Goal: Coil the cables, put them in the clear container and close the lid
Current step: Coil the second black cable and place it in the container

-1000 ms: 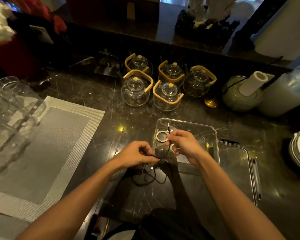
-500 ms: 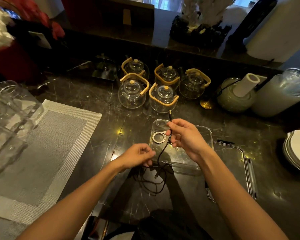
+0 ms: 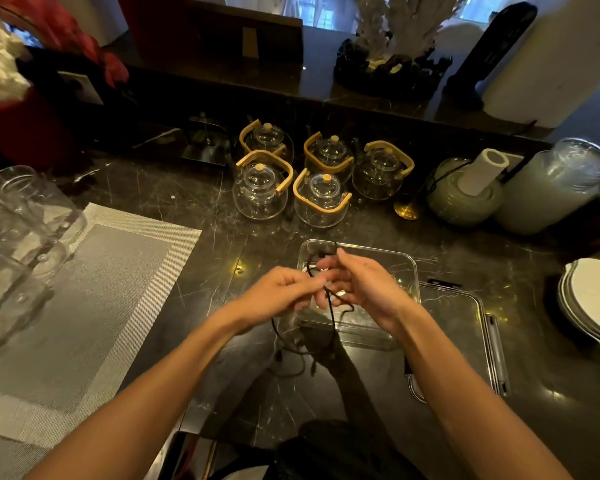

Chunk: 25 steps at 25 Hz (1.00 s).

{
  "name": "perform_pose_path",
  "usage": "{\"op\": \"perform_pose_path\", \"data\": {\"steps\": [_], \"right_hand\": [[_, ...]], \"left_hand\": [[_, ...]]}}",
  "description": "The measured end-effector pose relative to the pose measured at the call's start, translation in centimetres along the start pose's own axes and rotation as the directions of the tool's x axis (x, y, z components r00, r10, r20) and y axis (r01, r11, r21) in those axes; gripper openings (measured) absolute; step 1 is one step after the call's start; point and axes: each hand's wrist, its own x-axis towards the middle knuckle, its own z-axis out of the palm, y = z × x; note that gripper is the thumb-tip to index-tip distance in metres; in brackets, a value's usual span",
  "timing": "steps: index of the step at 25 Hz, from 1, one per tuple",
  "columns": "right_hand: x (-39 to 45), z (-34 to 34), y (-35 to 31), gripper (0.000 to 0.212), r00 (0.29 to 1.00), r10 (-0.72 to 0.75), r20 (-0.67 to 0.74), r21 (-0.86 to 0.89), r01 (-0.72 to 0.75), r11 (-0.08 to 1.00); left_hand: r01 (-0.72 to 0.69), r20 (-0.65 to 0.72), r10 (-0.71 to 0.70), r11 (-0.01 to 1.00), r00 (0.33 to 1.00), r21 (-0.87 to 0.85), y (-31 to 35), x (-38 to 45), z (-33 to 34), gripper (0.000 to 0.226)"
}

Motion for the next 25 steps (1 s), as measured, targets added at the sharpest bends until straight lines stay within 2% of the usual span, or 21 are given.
{"op": "perform_pose_path", "data": {"steps": [3, 7, 9, 12, 14, 17, 19, 21, 25], "right_hand": [[-1.2, 0.7, -1.1, 0.048, 0.978, -0.054, 0.202, -0.072, 0.069, 0.995], [-2.2, 2.1, -3.5, 0.055, 0.96, -0.101, 0.26, 0.0, 0.105, 0.994], [-2.8, 2.6, -5.2, 0.038, 0.942, -0.18, 0.283, 0.068, 0.167, 0.984], [-3.0, 4.0, -7.9, 0.022, 0.935, -0.261, 0.239, 0.21, 0.213, 0.954], [-2.3, 5.1, -9.4, 0.021, 0.94, -0.266, 0.211, 0.327, 0.189, 0.926], [-0.9, 5.7, -10.6, 0.023, 0.94, -0.261, 0.219, 0.529, 0.11, 0.841], [0.1, 5.7, -10.8, 0.026, 0.94, -0.236, 0.248, 0.613, 0.037, 0.789], [1.0, 5.6, -10.7, 0.029, 0.938, -0.22, 0.267, 0.592, 0.02, 0.805], [1.5, 6.1, -10.1, 0.03, 0.966, -0.147, 0.211, 0.412, 0.048, 0.91]], "left_hand": [[-0.101, -0.114, 0.097, 0.994, 0.989, -0.034, 2.5, 0.4, -1.1, 0.037], [-0.211, -0.32, 0.171, 0.973, 0.932, -0.094, 4.5, 0.8, -2.1, 0.037], [-0.245, -0.434, 0.158, 0.957, 0.887, -0.154, 5.2, 0.7, -2.9, 0.036], [-0.271, -0.564, 0.214, 0.962, 0.797, -0.018, 5.7, 0.5, -3.7, 0.025], [-0.313, -0.577, 0.305, 0.946, 0.757, 0.09, 5.9, 0.2, -3.7, 0.011], [-0.325, -0.534, 0.427, 0.904, 0.73, 0.279, 5.5, 0.0, -4.1, 0.056], [-0.354, -0.501, 0.45, 0.893, 0.739, 0.28, 5.1, 0.0, -4.6, 0.067], [-0.362, -0.516, 0.409, 0.912, 0.752, 0.194, 4.5, 0.1, -5.0, 0.056], [-0.34, -0.54, 0.29, 0.94, 0.79, 0.007, 2.8, 0.4, -5.2, 0.026]]}}
